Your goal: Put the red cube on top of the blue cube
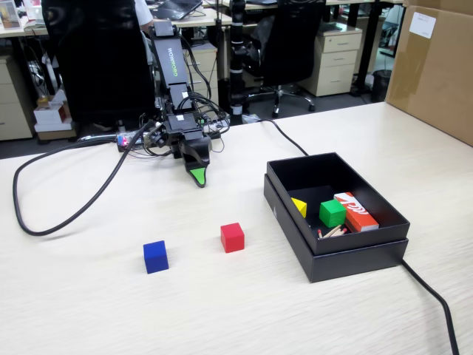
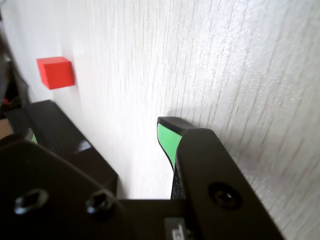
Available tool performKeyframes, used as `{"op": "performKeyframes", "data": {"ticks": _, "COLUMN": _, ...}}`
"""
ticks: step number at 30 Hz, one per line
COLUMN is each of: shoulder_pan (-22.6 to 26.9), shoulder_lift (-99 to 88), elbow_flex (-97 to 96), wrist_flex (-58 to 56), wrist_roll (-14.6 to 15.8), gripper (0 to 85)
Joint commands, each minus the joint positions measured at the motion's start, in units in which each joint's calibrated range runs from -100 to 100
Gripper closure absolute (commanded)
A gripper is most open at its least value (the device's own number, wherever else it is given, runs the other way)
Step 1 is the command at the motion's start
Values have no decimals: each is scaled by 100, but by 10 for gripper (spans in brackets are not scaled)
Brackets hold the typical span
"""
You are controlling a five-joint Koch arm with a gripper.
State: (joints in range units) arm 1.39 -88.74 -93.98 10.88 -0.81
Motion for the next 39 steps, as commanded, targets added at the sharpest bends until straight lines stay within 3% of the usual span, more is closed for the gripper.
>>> {"op": "performKeyframes", "data": {"ticks": 1, "shoulder_pan": -10, "shoulder_lift": 274, "elbow_flex": 776, "wrist_flex": -824, "wrist_roll": -29, "gripper": 380}}
{"op": "performKeyframes", "data": {"ticks": 13, "shoulder_pan": -15, "shoulder_lift": 1456, "elbow_flex": 3369, "wrist_flex": -2829, "wrist_roll": -20, "gripper": 383}}
{"op": "performKeyframes", "data": {"ticks": 19, "shoulder_pan": 24, "shoulder_lift": 3498, "elbow_flex": 5907, "wrist_flex": -4125, "wrist_roll": 181, "gripper": 399}}
{"op": "performKeyframes", "data": {"ticks": 27, "shoulder_pan": -34, "shoulder_lift": 5678, "elbow_flex": 7911, "wrist_flex": -4176, "wrist_roll": 186, "gripper": 400}}
{"op": "performKeyframes", "data": {"ticks": 39, "shoulder_pan": -103, "shoulder_lift": 7594, "elbow_flex": 8817, "wrist_flex": -4168, "wrist_roll": 190, "gripper": 391}}
